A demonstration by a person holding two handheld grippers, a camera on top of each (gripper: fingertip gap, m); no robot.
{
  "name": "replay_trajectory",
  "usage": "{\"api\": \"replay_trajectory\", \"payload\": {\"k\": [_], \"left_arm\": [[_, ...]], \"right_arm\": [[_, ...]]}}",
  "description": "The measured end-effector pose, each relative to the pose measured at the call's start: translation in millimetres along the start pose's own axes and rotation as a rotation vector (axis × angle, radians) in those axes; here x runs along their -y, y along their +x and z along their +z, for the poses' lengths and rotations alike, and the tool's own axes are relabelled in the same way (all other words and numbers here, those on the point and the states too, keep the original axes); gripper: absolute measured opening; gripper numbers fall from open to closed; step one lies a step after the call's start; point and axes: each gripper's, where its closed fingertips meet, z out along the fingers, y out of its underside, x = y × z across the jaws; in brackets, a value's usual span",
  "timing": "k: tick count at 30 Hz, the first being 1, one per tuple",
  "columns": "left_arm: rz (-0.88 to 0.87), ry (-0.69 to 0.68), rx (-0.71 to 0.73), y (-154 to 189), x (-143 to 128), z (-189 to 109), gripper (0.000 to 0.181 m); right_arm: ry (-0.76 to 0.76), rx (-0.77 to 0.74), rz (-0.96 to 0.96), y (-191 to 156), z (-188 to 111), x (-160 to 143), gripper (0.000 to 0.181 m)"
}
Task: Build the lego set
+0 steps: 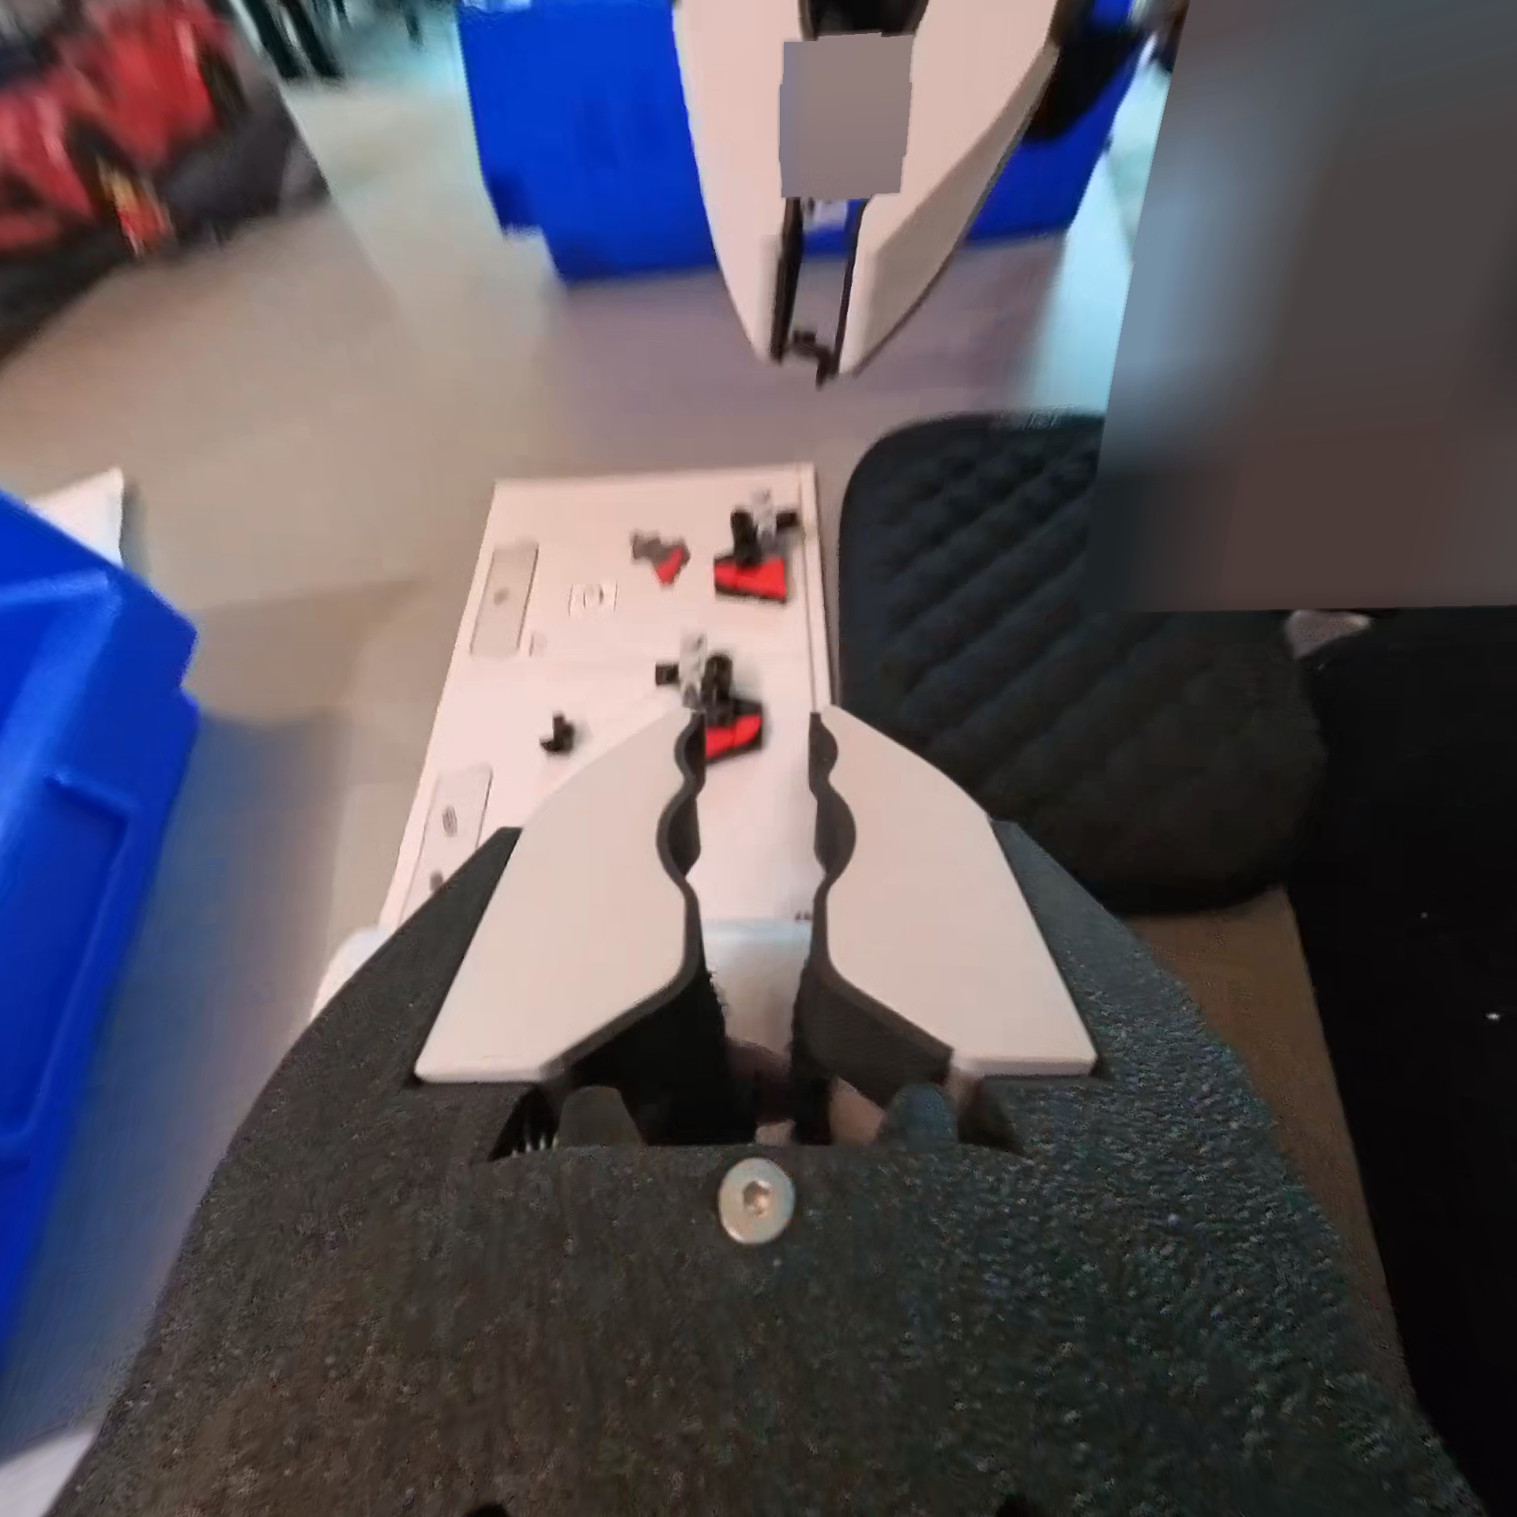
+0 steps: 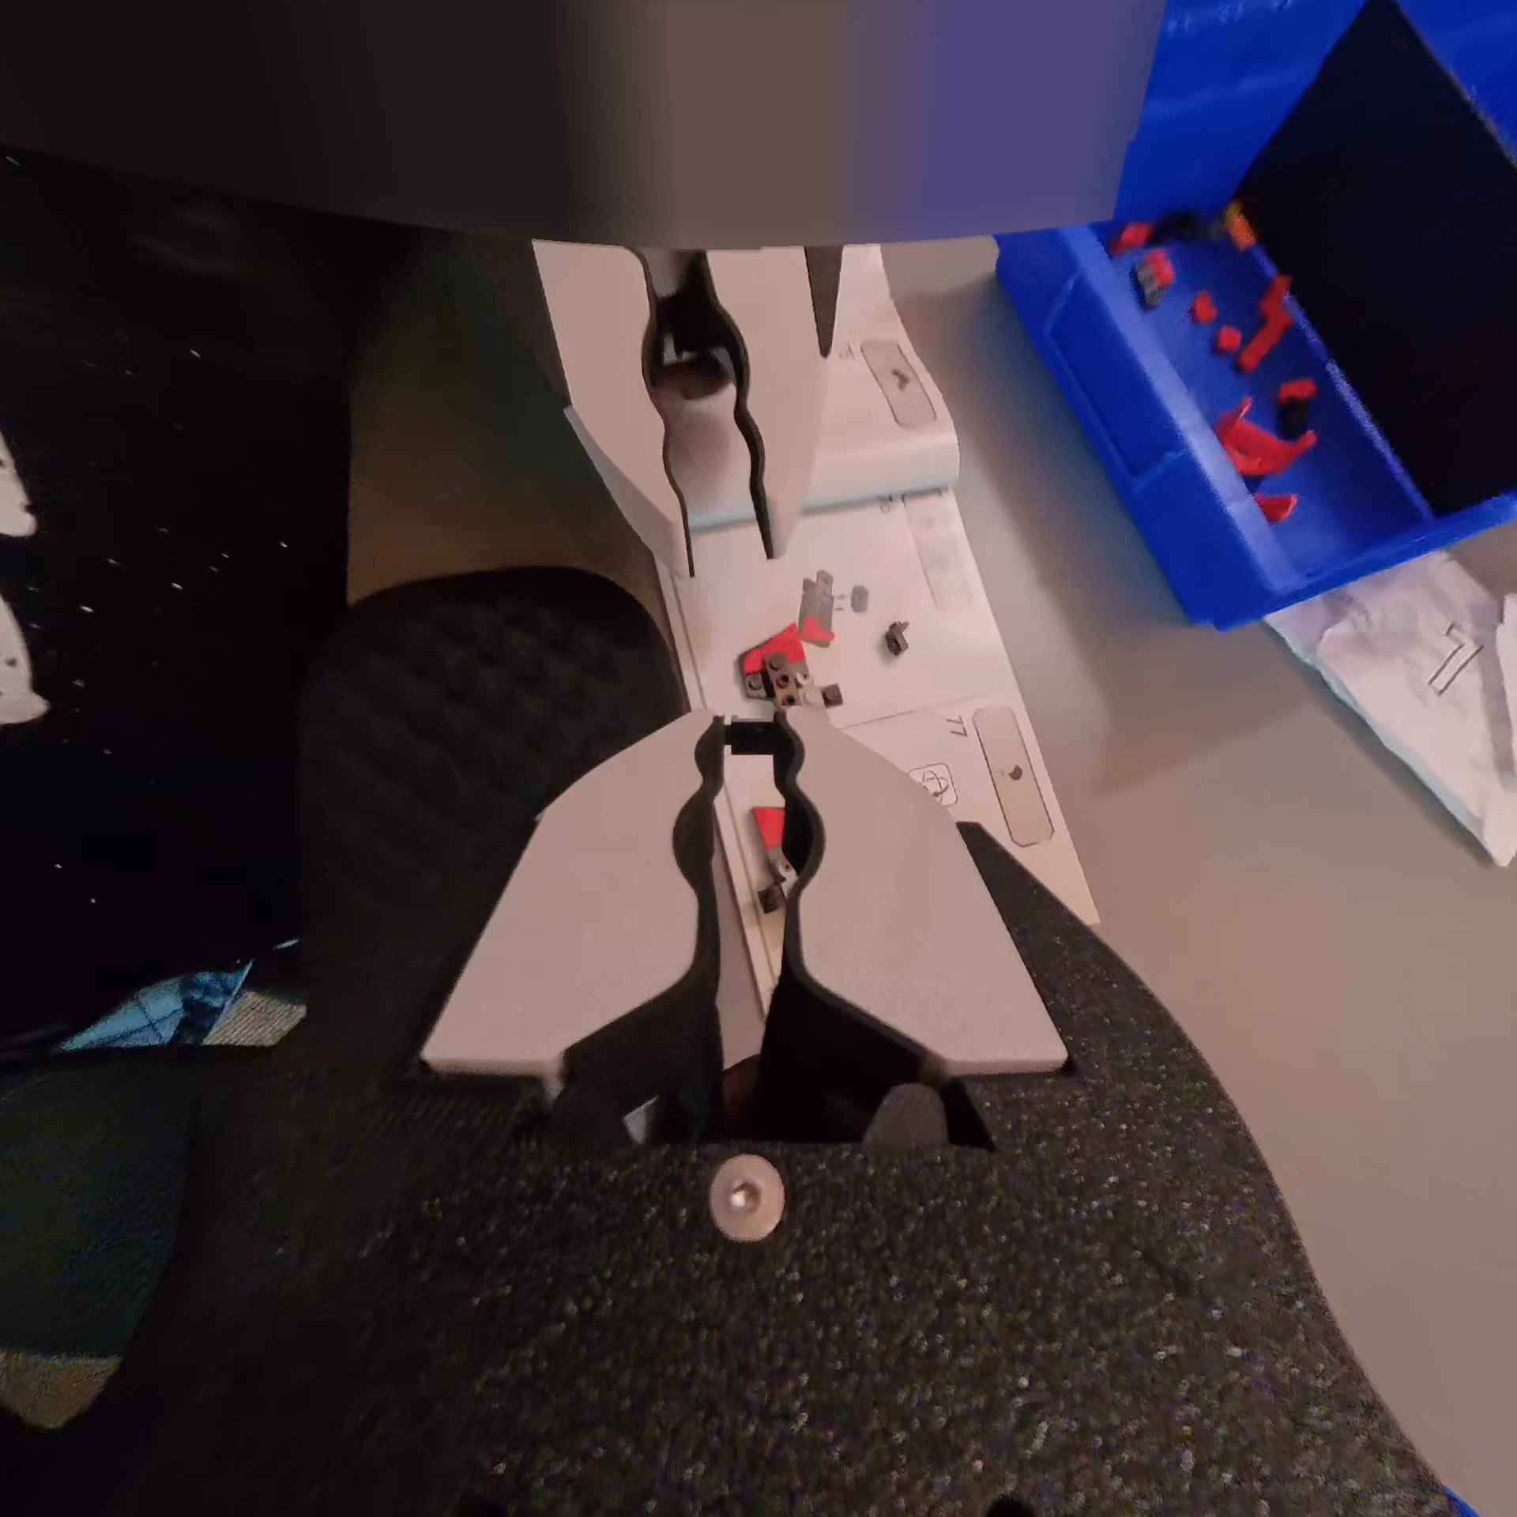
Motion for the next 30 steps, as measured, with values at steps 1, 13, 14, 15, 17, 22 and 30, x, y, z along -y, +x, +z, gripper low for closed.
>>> {"api": "replay_trajectory", "payload": {"k": [1, 13, 14, 15, 17, 22, 30], "left_arm": [[-0.018, -0.058, 0.0, -1.9, -7.5, 1.4, 0.023], [-0.133, -0.17, 0.063, -11.4, -15.8, 24.9, 0.016], [-0.128, -0.174, 0.063, -11.8, -17.0, 26.6, 0.016], [-0.123, -0.182, 0.057, -11.2, -18.2, 28.2, 0.015], [-0.11, -0.191, 0.052, -10.4, -20.3, 31.0, 0.015], [-0.11, -0.192, 0.043, -9.9, -21.9, 32.1, 0.014], [-0.125, -0.182, 0.028, -9.7, -22.3, 31.8, 0.013]], "right_arm": [[-0.016, 0.02, 0.003, 2.6, 4.1, -2.2, 0.011], [-0.239, 0.213, -0.024, 8.8, 56.0, -25.2, 0.011], [-0.238, 0.213, -0.03, 7.7, 57.3, -24.4, 0.011], [-0.234, 0.207, -0.036, 7.5, 58.7, -23.3, 0.011], [-0.229, 0.191, -0.049, 7.5, 62.2, -21.4, 0.011], [-0.276, 0.185, -0.098, 5.2, 71.4, -21.6, 0.011], [-0.368, 0.175, -0.146, 7.5, 78.7, -25.8, 0.012]]}}
